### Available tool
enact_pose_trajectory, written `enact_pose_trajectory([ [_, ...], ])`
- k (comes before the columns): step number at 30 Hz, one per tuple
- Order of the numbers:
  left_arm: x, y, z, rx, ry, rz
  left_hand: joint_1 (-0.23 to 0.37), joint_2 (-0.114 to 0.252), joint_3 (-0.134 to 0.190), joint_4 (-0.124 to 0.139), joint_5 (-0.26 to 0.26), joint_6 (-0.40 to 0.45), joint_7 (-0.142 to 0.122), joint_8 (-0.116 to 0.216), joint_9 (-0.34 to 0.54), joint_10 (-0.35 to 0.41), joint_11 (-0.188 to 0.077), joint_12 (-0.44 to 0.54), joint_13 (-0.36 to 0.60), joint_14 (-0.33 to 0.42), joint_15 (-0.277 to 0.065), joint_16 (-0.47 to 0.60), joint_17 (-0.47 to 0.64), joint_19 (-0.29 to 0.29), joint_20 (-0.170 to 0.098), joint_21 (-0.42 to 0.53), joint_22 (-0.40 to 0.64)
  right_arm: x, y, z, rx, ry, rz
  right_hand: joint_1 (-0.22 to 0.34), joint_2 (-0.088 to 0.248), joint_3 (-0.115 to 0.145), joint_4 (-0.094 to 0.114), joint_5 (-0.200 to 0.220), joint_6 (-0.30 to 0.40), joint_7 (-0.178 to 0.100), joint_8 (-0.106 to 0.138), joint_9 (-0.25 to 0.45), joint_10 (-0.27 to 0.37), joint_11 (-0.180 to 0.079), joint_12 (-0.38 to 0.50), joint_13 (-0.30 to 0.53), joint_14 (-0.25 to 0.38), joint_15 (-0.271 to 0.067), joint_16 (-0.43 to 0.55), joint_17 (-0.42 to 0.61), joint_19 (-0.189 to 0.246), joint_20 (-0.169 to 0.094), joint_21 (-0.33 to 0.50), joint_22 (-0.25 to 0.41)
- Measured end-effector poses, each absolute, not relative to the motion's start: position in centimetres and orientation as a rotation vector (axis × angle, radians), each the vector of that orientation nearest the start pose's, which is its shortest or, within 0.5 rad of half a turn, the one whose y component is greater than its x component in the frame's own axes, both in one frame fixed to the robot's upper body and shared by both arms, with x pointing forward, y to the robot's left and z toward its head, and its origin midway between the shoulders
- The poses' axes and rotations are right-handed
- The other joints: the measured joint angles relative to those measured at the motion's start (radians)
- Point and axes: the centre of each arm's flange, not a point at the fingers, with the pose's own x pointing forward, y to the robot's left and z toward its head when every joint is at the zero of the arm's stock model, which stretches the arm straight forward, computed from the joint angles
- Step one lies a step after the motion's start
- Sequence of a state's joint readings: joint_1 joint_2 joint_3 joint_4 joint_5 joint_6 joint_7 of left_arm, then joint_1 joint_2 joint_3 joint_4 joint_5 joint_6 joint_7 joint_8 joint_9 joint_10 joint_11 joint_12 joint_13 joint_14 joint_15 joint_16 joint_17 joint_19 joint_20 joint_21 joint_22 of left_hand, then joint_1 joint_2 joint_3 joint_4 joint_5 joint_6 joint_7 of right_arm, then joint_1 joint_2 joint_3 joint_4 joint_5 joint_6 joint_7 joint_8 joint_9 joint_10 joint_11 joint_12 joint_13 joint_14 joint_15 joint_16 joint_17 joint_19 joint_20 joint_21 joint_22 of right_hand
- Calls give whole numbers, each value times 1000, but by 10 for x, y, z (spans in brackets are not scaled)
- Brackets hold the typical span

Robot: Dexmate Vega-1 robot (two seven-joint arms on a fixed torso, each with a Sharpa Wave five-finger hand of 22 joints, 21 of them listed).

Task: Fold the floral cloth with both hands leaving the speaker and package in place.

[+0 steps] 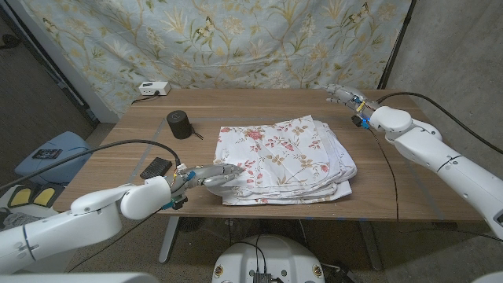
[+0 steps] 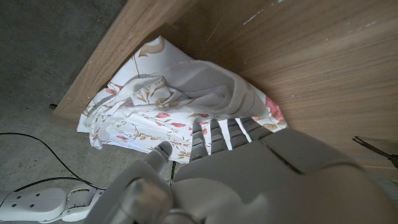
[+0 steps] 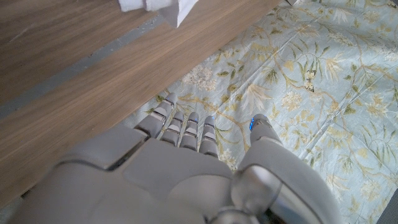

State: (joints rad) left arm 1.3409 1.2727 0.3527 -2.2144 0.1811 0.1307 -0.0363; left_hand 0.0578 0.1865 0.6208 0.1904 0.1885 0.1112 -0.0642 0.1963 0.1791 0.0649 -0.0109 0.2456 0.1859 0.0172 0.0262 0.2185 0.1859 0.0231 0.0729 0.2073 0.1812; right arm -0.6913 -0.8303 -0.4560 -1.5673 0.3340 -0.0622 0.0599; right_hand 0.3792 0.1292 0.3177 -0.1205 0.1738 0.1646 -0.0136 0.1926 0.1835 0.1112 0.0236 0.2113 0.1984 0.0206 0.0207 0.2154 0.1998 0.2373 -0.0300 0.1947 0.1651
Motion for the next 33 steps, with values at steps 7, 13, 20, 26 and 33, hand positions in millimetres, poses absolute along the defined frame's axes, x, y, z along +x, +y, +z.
enact_pose_trajectory([
  [7, 469, 240, -105, 1395, -442, -463, -8, 0, 4, 4, 0, 9, 1, 0, 0, 13, 2, 0, 0, 7, 1, 0, 0, -5, -5, 0, 0, 620, -309, 78, -683, -507, 168, 9, -9, 2, -13, 0, 19, 19, 4, 0, 26, 10, 8, 4, 31, -5, 7, 0, 21, 1, 2, 0],
  [13, 469, 240, -105, 1402, -430, -467, -17, 1, 11, 3, 0, 46, 10, 5, 0, 28, -4, 0, -1, 13, -3, -1, -1, -6, -5, 0, -1, 615, -304, 83, -746, -489, 166, 21, -21, 0, -25, 0, 7, 43, 4, 0, 33, 58, 8, 8, 47, -6, 8, 0, 41, 5, 9, 5],
  [20, 470, 240, -105, 1406, -423, -471, -26, 0, 15, -2, 0, 57, 10, 5, 0, 28, -3, 0, -1, 16, -5, -1, -2, -5, -5, 0, -1, 613, -300, 83, -817, -444, 176, 24, -37, -6, -30, 0, -6, 66, -1, 0, 29, 62, 8, 10, 50, -3, 8, -3, 48, 12, 9, 5],
  [26, 470, 240, -105, 1409, -421, -473, -26, 0, 18, 1, 0, 59, 13, 5, 0, 34, -9, 0, -2, 17, -7, -1, -2, -6, -5, 0, -1, 614, -293, 86, -895, -418, 203, 26, -50, -13, -37, 0, -19, 87, -1, 0, 20, 71, 8, 13, 51, 6, 8, -5, 47, 13, 9, 5],
  [33, 470, 241, -105, 1414, -420, -473, -29, -3, 18, 1, 0, 67, 11, 5, 0, 33, -9, 0, -2, 21, -10, -1, -5, -6, -5, 0, -1, 618, -292, 83, -962, -376, 225, 28, -70, -17, -41, 0, -30, 101, -1, 5, 18, 73, 8, 19, 42, 16, 1, -2, 46, 29, 5, 5],
])
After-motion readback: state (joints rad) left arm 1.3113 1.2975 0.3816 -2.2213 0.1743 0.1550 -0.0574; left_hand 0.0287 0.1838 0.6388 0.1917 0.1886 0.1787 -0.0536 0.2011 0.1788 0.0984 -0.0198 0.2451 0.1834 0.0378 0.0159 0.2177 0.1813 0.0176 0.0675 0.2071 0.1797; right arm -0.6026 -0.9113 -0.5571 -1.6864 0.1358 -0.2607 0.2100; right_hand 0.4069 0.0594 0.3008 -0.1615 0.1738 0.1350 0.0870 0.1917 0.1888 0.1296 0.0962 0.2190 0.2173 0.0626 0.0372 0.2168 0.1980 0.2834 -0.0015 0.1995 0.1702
